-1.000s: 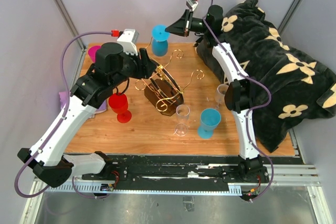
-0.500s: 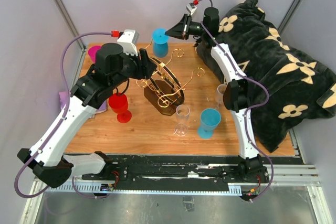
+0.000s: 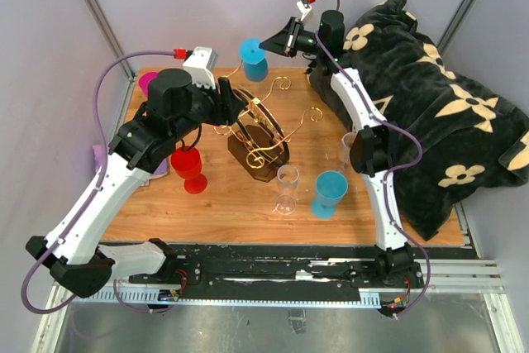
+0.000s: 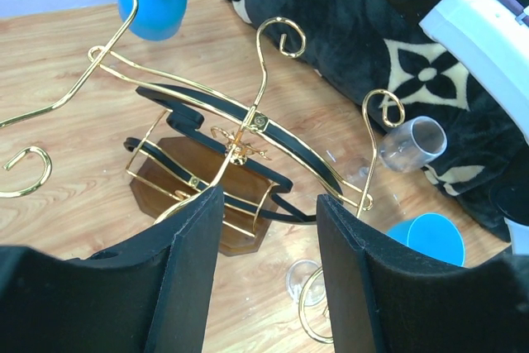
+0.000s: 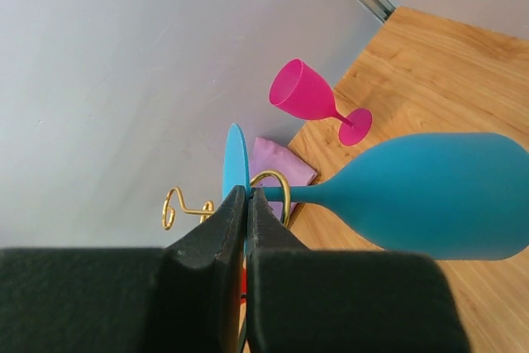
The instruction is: Take the wine glass off the wine glass rack
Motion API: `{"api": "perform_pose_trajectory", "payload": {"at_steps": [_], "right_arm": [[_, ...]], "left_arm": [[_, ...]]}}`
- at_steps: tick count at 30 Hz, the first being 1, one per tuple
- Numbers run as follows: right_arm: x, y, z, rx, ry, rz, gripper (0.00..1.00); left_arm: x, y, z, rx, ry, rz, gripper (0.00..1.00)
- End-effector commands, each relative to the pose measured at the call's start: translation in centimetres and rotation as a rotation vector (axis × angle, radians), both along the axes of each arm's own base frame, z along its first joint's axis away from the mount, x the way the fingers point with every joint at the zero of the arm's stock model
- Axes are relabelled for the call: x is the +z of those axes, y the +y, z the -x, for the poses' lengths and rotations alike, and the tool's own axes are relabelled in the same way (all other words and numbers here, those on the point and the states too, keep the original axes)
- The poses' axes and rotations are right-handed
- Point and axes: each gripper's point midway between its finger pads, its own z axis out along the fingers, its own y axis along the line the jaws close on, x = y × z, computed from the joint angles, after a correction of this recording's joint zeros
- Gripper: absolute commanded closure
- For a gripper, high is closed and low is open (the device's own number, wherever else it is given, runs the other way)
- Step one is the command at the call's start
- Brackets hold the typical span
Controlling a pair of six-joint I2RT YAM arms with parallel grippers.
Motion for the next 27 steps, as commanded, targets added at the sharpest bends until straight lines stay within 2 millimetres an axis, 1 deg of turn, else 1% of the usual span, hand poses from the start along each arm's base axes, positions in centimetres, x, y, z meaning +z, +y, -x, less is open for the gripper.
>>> {"api": "perform_pose_trajectory", "payload": {"at_steps": [1, 4, 8, 10, 13, 15, 19, 22, 27], "right_arm": [[3.2, 1.5, 0.5, 0.005, -0.130, -0.071, 0.99], [3.4, 2.8, 1.8, 0.058, -0.136, -0.083, 0.99], [2.9, 3.6, 3.5, 0.135, -0.110, -0.084, 0.99], [2.6, 3.7, 4.5, 0.178, -0.091, -0.080, 0.99], [2.9, 3.3, 6.5, 0.243, -0.099, -0.073, 0.99], [2.7, 3.0, 7.6, 0.275, -0.102, -0.051, 0.99], [2.4, 2.2, 9.4, 0.307, -0.102, -0.006, 0.99], [2.3, 1.6, 9.7, 0.301, -0.108, 0.031, 0.99], [2.2, 0.1, 9.0, 0.286, -0.095, 0.048, 0.99]], "left_arm": [[0.6, 0.8, -0.2, 0.020, -0.035, -0.006, 0.46], [0.5, 0.8, -0.2, 0.019, -0.034, -0.008, 0.46], [0.6, 0.8, -0.2, 0.018, -0.035, -0.005, 0.46], [0.6, 0.8, -0.2, 0.017, -0.035, -0.005, 0.46], [0.6, 0.9, -0.1, 0.021, -0.038, -0.006, 0.46], [0.6, 0.9, -0.1, 0.020, -0.037, -0.006, 0.46], [0.5, 1.1, 0.0, 0.025, -0.037, -0.006, 0.46], [0.7, 1.1, 0.0, 0.024, -0.040, -0.003, 0.46], [0.8, 1.1, 0.2, 0.022, -0.040, -0.002, 0.46]]}}
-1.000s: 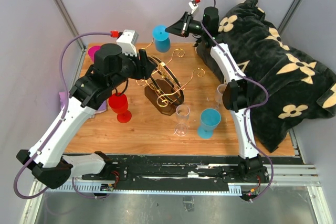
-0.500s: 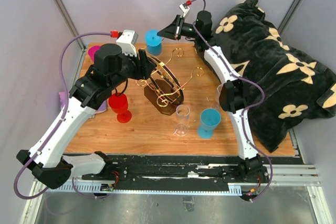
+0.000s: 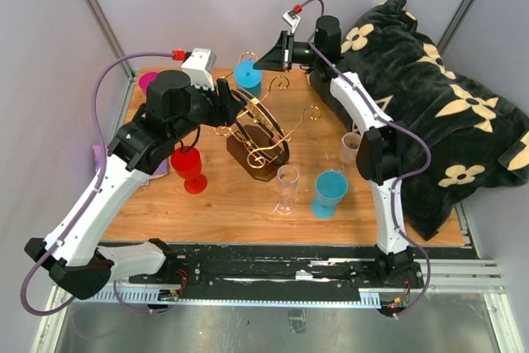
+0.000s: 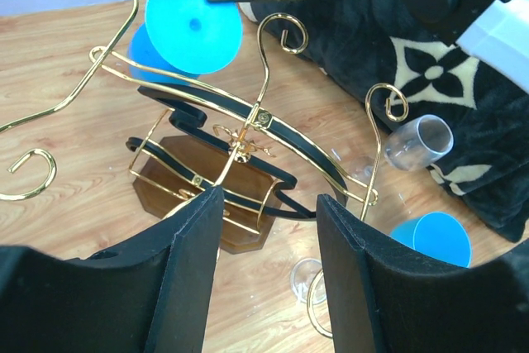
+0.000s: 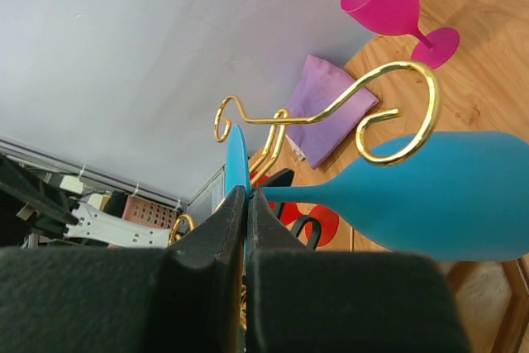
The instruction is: Take the wine glass off the wine glass rack
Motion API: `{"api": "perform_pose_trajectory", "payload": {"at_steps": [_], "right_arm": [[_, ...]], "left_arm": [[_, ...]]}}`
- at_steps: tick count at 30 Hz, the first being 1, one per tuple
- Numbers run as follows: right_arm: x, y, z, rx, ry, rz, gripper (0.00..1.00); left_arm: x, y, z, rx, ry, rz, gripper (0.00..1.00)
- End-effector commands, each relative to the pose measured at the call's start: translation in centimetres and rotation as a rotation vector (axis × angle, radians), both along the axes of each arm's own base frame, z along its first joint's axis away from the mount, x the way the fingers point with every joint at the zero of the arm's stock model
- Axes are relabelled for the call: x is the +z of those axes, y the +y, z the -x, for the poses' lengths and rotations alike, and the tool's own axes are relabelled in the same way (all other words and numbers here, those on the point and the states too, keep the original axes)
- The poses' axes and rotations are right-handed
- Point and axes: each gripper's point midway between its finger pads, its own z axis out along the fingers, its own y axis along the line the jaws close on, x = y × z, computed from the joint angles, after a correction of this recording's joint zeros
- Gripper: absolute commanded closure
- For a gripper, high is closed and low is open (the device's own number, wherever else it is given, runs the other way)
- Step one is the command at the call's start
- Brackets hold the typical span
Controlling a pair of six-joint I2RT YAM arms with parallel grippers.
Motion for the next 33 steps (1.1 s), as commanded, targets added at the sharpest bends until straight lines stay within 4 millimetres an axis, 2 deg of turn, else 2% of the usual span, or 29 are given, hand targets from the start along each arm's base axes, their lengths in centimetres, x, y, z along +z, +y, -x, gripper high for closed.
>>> {"api": "perform_pose_trajectory", "payload": {"at_steps": [1, 8, 13, 18, 22, 26, 30, 33], "right_arm": [[2.6, -2.0, 0.9, 0.024, -0.093, 0.006, 0.99], [1.2, -6.2, 0.6, -0.020, -0.121, 0.125, 0.99], [2.1, -11.3, -0.9, -0.130, -0.165, 0.170, 0.99], [2.9, -14.4, -3.0, -0.197, -0.186, 0.166, 0.99], [1.1, -15.0, -4.7, -0.245, -0.217, 0.234, 0.99], [-2.7, -16.0, -5.9, -0.336, -0.357, 0.496, 0.99], [-4.5, -16.6, -6.5, -0.376, -0.519, 0.733, 0.99], [-4.9, -17.5, -7.4, -0.403, -0.626, 0.862, 0.99]], "left_arm": [[1.2, 0.8, 0.2, 0.014, -0.043, 0.008, 0.46], [1.5, 0.9, 0.4, 0.008, -0.046, 0.007, 0.46], [1.8, 0.5, 0.3, -0.004, -0.048, 0.014, 0.46], [1.8, 0.1, 0.3, -0.017, -0.043, 0.028, 0.46], [1.9, 0.2, 0.3, -0.015, -0.042, 0.026, 0.46], [1.6, 0.3, 0.2, -0.008, -0.039, 0.014, 0.46], [1.6, 0.5, 0.2, -0.003, -0.039, 0.008, 0.46], [1.7, 0.5, 0.3, -0.004, -0.040, 0.009, 0.46]]}}
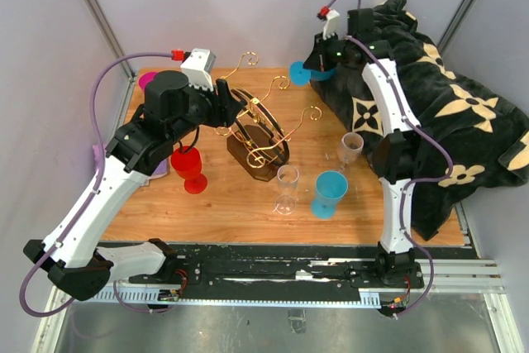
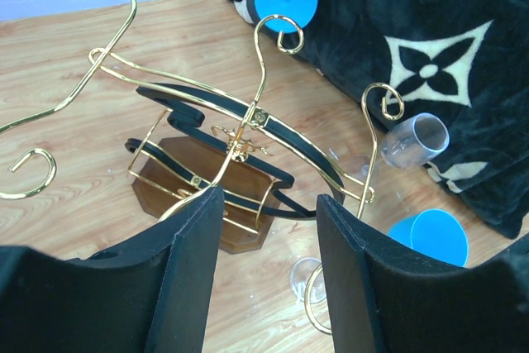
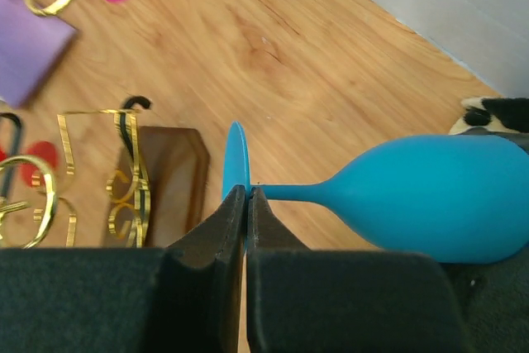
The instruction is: Take the wine glass off the wine glass rack
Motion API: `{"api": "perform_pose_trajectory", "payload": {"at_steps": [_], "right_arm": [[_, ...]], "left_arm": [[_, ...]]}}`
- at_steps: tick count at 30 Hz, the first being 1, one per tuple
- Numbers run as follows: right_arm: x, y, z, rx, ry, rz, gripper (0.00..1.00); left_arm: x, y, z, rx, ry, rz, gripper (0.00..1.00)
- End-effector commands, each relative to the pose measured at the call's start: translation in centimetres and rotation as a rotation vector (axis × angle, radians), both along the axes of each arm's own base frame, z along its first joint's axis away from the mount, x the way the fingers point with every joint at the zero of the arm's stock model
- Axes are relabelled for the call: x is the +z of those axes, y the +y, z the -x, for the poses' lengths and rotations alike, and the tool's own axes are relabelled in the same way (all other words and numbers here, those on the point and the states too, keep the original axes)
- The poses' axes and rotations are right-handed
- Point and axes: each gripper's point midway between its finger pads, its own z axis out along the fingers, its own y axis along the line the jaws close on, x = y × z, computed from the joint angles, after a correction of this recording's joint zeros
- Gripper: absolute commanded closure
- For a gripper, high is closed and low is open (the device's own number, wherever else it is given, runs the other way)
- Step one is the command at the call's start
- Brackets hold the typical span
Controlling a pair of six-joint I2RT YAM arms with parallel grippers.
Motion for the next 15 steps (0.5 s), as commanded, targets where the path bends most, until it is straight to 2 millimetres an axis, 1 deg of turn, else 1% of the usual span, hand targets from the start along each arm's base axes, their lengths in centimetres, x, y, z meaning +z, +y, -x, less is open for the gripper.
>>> {"api": "perform_pose_trajectory", "payload": {"at_steps": [1, 7, 8, 9, 10, 12, 13, 14, 15], "right_arm": [[-0.8, -2.8, -1.4, -0.064, -0.223, 0.365, 0.99], [-1.6, -4.1, -3.2, -0.052, -0.428, 0.591, 0.99], [-1.9, -4.3, -3.5, -0.042, -0.462, 0.624, 1.00], [-2.7, -4.5, -3.7, -0.023, -0.493, 0.662, 0.99], [-2.8, -4.7, -4.1, -0.017, -0.535, 0.688, 1.00], [-3.2, -4.9, -4.6, 0.011, -0.616, 0.743, 0.99], [-3.1, -4.9, -5.1, 0.021, -0.672, 0.764, 0.99], [-3.4, -4.8, -5.3, 0.039, -0.711, 0.778, 0.99], [-3.3, -4.5, -5.5, 0.059, -0.767, 0.782, 0.99]], "left_arm": [[1.4, 0.5, 0.0, 0.008, -0.032, 0.009, 0.46], [1.5, 0.6, 0.0, 0.008, -0.044, 0.004, 0.46], [1.5, 0.5, 0.0, 0.005, -0.042, 0.002, 0.46], [1.5, 0.5, 0.0, 0.004, -0.044, 0.002, 0.46], [1.6, 0.6, 0.0, 0.004, -0.046, 0.003, 0.46], [1.6, 0.5, -0.1, 0.003, -0.051, 0.000, 0.46], [1.6, 0.6, -0.1, 0.004, -0.054, -0.001, 0.46], [1.6, 0.5, -0.2, 0.003, -0.056, -0.002, 0.46], [1.6, 0.5, -0.2, 0.001, -0.057, -0.004, 0.46]]}}
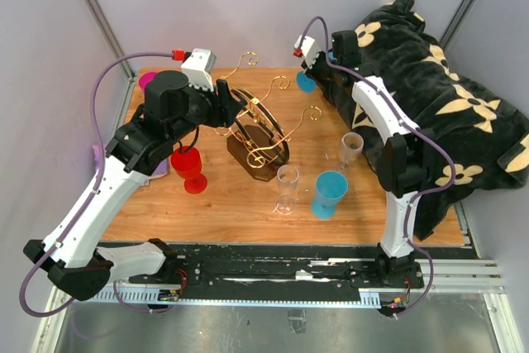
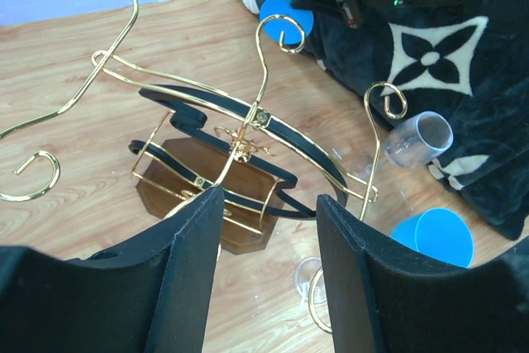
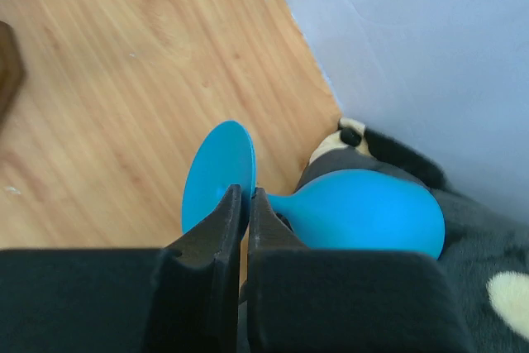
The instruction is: Take the wine glass off the wine glass rack
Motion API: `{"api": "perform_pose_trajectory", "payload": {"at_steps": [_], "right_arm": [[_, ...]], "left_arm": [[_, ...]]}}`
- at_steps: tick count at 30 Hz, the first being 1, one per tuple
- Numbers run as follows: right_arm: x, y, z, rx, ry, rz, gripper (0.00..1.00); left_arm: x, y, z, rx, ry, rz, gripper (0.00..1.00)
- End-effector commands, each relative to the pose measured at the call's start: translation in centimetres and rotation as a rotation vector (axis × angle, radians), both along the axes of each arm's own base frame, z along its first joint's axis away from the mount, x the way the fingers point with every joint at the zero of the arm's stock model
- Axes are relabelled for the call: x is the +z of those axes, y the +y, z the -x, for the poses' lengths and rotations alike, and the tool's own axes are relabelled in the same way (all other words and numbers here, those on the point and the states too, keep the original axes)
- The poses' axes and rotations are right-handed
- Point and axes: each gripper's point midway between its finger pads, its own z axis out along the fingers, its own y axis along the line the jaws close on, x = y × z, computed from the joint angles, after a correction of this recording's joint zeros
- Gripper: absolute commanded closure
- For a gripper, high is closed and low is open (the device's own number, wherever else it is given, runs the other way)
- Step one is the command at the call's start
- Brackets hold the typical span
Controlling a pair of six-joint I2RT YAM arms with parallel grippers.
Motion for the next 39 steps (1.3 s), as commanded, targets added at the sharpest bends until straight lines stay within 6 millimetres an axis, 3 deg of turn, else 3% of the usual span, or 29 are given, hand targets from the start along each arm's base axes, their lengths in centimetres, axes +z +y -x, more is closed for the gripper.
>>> {"api": "perform_pose_trajectory", "payload": {"at_steps": [1, 14, 21, 26, 32, 39], "right_arm": [[1.2, -3.0, -4.3, 0.034, -0.361, 0.234, 0.99], [-2.2, -0.7, -6.2, 0.238, -0.611, 0.257, 0.99], [-4.9, -2.2, -8.0, 0.236, -0.690, 0.332, 0.99], [-5.7, -3.4, -9.5, 0.216, -0.715, 0.384, 0.99], [-7.4, -2.0, -9.0, 0.248, -0.685, 0.380, 0.99], [-10.7, 0.9, -7.8, 0.334, -0.637, 0.417, 0.99]], "left_arm": [[1.6, 0.4, -0.2, 0.001, -0.053, 0.006, 0.46], [1.2, 0.8, -0.4, 0.001, -0.074, -0.038, 0.45], [0.5, 0.6, -0.8, -0.010, -0.072, -0.058, 0.45], [-0.1, 0.3, -1.3, -0.015, -0.065, -0.069, 0.45], [-1.0, 0.0, -1.6, -0.027, -0.054, -0.067, 0.45], [-1.2, 0.1, -1.5, -0.040, -0.057, -0.067, 0.45]]}}
